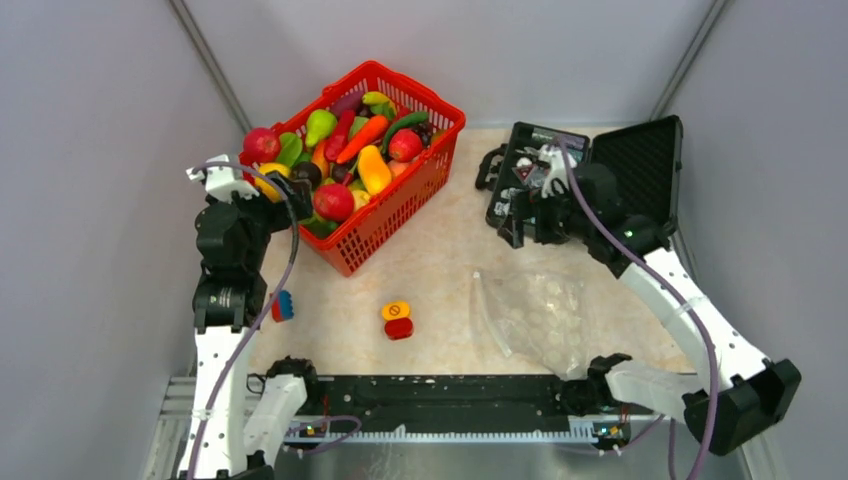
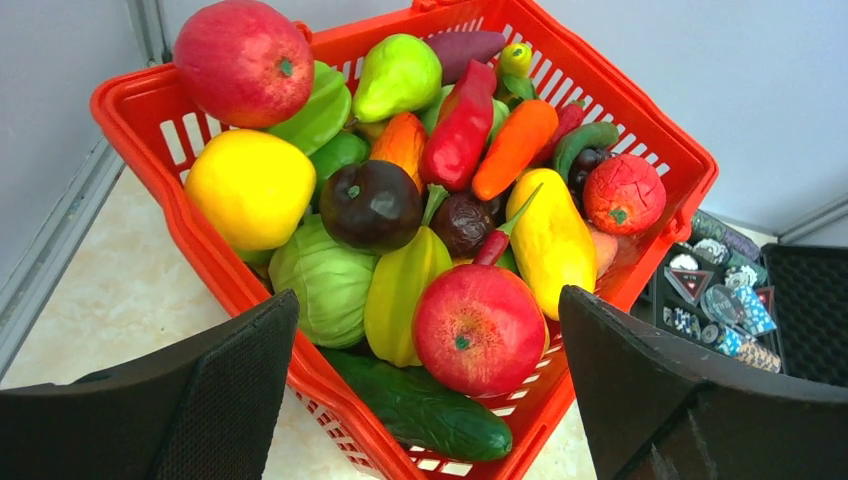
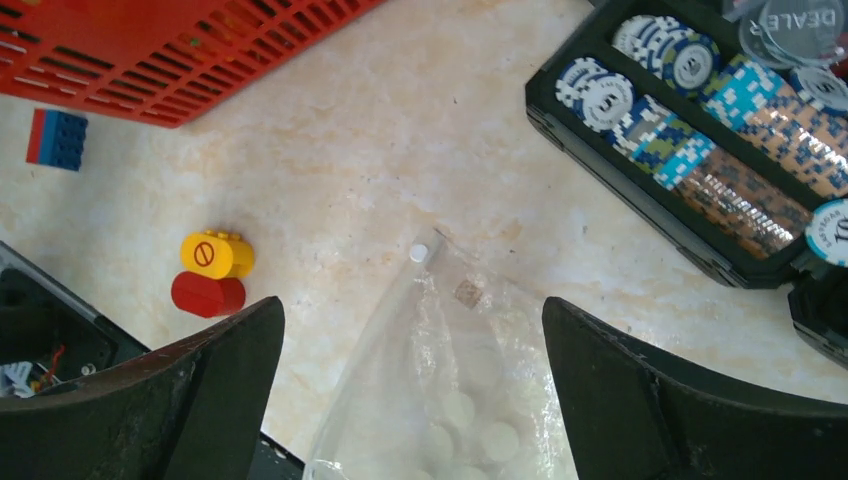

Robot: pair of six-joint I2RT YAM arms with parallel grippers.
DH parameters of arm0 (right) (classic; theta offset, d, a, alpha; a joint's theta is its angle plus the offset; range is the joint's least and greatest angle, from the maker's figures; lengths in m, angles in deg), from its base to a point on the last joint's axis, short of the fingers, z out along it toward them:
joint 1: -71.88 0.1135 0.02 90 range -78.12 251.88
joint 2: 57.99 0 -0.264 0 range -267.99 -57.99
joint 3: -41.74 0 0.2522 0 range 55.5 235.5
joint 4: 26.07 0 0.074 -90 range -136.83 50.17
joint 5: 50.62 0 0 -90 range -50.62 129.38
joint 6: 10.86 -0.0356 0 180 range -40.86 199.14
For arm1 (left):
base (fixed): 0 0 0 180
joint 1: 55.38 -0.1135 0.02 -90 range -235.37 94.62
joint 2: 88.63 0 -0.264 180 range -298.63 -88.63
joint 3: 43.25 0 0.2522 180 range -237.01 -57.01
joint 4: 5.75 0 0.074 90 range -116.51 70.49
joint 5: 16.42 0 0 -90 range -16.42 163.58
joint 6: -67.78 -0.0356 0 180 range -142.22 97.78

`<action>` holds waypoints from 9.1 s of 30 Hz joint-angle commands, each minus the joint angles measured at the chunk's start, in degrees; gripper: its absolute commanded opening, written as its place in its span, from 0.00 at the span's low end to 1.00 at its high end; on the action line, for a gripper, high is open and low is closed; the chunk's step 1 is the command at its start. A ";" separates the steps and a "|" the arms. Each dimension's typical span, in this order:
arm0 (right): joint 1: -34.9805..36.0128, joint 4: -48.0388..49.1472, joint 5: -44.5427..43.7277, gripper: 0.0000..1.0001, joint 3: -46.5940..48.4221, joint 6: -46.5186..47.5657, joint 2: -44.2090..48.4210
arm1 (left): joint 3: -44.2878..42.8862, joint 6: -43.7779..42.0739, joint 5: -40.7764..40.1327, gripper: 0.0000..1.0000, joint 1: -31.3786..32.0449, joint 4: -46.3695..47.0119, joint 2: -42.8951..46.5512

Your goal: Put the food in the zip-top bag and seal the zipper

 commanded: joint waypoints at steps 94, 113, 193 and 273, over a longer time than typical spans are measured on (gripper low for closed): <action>42.38 -14.01 -41.39 0.50 -0.52 -16.93 -26.25 | 12.68 2.69 11.58 0.99 0.07 11.12 14.38; 42.22 -5.80 -42.79 0.05 -4.36 -17.05 -14.77 | 8.85 0.30 10.61 0.99 0.09 -1.24 17.48; 36.11 15.49 -42.00 0.52 -9.44 -29.48 3.46 | -7.07 8.56 3.94 0.00 50.66 10.89 -33.88; 32.68 -9.41 -45.60 0.60 1.01 -41.68 2.91 | -13.65 -8.33 -41.90 0.00 72.65 12.20 -38.61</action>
